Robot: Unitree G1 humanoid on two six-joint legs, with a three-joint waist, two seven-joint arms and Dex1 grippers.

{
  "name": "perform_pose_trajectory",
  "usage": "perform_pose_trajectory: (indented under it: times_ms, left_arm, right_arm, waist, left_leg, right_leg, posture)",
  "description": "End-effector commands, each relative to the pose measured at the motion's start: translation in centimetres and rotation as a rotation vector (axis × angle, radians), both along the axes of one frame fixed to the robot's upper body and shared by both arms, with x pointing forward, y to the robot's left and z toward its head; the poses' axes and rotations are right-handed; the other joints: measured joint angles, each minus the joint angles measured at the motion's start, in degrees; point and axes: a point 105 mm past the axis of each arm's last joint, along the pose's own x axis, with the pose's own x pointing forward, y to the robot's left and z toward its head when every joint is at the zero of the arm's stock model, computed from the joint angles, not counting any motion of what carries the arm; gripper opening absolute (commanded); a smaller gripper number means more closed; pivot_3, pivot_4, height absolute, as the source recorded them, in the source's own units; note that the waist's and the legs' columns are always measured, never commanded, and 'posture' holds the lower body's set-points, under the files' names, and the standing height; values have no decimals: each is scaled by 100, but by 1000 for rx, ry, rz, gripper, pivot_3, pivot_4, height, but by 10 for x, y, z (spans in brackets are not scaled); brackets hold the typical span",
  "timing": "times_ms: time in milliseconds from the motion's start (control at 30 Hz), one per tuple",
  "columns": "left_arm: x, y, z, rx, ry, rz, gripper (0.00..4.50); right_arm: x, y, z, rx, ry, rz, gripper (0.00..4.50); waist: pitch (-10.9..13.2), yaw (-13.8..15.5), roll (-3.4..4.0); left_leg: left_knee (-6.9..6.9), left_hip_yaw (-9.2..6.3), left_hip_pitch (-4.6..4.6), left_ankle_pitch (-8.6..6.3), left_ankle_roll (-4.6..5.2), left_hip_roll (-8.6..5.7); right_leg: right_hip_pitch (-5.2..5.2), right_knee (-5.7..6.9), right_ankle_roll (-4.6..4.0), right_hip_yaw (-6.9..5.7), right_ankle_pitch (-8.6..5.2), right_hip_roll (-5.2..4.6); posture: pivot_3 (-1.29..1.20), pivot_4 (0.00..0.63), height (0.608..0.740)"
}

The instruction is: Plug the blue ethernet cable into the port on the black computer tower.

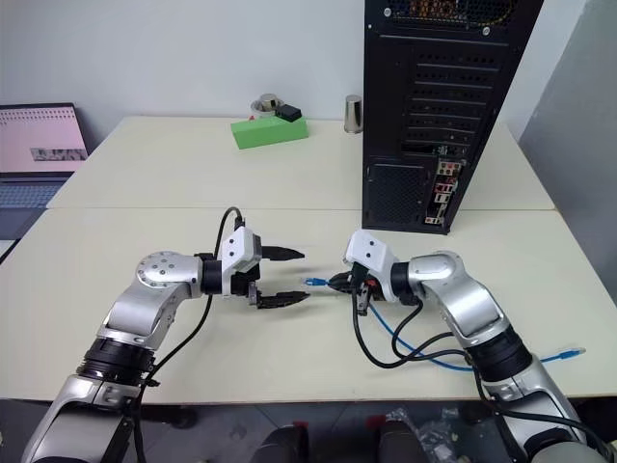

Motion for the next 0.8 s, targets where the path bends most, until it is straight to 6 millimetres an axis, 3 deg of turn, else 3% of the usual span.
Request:
perform_pose_trajectory:
  times_ms: [33,533,700,767,800]
  left_arm:
    - [-3,-4,4,5,-8,-49,3367]
    - [-4,2,-6,47,-5,-49,396]
    - [-5,1,-7,47,-8,-55,303]
    - [-7,0,-9,48,-9,-60,303]
    - [-7,0,-10,48,-10,-61,303]
  right_arm:
    - [-3,7,15,-6,-85,51,0]
    - [-4,11,18,-1,-109,76,0]
    - [-1,10,18,-5,-119,66,0]
    - [1,7,16,-13,-116,66,484]
    - [1,6,15,-16,-115,68,493]
  waist:
    - [0,-4,0]
    - [0,-5,0]
    - [0,-5,0]
    - [0,-5,0]
    - [0,-5,0]
  left_leg:
    - [0,0,0,0,0,0]
    - [0,-1,0,0,0,0]
    - [0,-2,0,0,0,0]
    - [0,-2,0,0,0,0]
    - [0,-2,0,0,0,0]
  right_leg:
    - [0,0,0,0,0,0]
    - [0,0,0,0,0,0]
    - [0,0,0,-1,0,0]
    - [0,0,0,-1,0,0]
    - [0,0,0,-1,0,0]
  posture:
    - [0,150,740]
    - [0,150,740]
    - [0,150,740]
    - [0,150,740]
    - [0,150,740]
